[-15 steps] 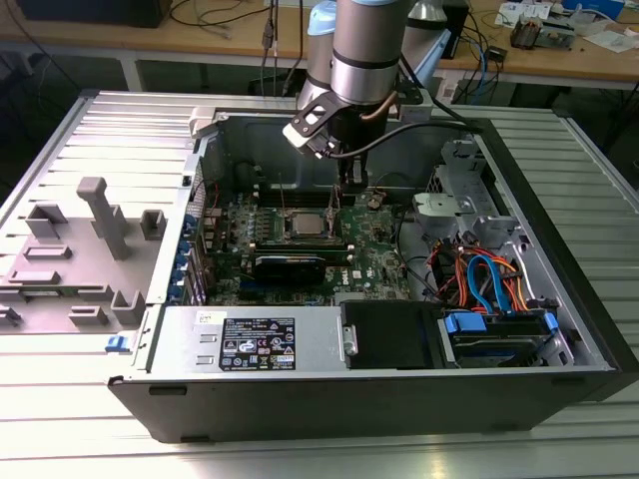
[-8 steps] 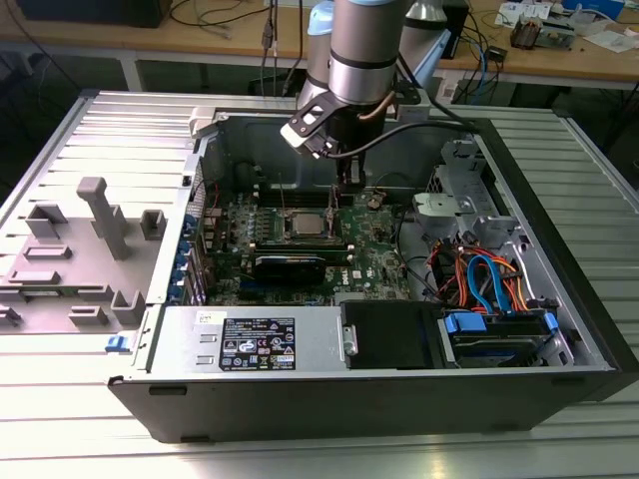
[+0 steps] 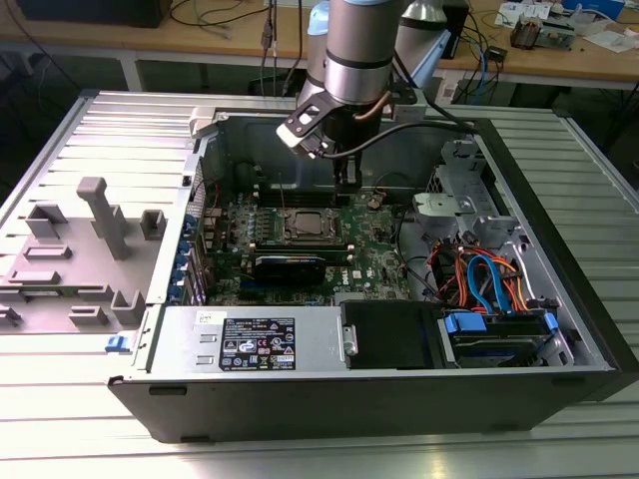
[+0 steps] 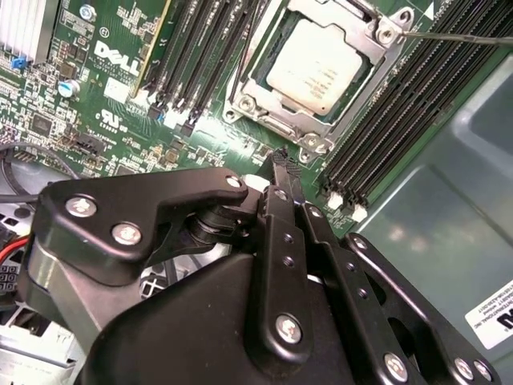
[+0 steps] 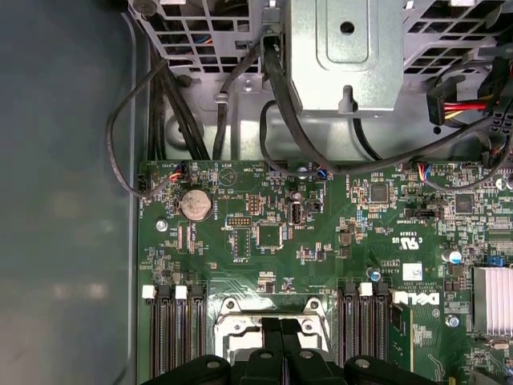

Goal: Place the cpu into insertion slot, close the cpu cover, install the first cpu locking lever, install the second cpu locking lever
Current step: 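Close the cpu cover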

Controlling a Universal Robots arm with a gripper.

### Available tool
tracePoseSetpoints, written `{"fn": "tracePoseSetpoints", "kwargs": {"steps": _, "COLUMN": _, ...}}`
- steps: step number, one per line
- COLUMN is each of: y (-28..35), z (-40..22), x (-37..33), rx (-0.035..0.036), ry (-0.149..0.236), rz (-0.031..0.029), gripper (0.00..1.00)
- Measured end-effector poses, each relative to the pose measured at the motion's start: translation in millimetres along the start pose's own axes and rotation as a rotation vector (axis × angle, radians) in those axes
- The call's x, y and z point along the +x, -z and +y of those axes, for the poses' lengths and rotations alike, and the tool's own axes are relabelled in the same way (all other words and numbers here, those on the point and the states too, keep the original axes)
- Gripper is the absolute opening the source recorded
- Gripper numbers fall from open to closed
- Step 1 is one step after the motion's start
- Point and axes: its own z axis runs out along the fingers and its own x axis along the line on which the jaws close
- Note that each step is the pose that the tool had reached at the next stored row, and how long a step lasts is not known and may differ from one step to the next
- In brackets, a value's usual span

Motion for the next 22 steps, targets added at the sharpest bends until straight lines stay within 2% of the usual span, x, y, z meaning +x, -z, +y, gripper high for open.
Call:
{"fn": "tracePoseSetpoints", "kwargs": {"steps": 6, "y": 0.0, "z": -5.0, "x": 0.0, "rx": -0.0001, "ry": 0.0, "rz": 0.0, "gripper": 0.11}}
{"fn": "tracePoseSetpoints", "kwargs": {"steps": 14, "y": -1.1, "z": -15.4, "x": 0.1, "rx": -0.0001, "ry": 0.0, "rz": 0.0, "gripper": 0.11}}
{"fn": "tracePoseSetpoints", "kwargs": {"steps": 16, "y": -1.6, "z": -20.8, "x": 0.1, "rx": -0.0001, "ry": 0.0, "rz": 0.0002, "gripper": 0.11}}
{"fn": "tracePoseSetpoints", "kwargs": {"steps": 17, "y": -1.9, "z": -25.7, "x": 0.1, "rx": 0.0, "ry": 0.0, "rz": 0.0, "gripper": 0.11}}
{"fn": "tracePoseSetpoints", "kwargs": {"steps": 22, "y": -3.2, "z": -39.1, "x": 0.7, "rx": 0.0, "ry": 0.0, "rz": 0.0, "gripper": 0.11}}
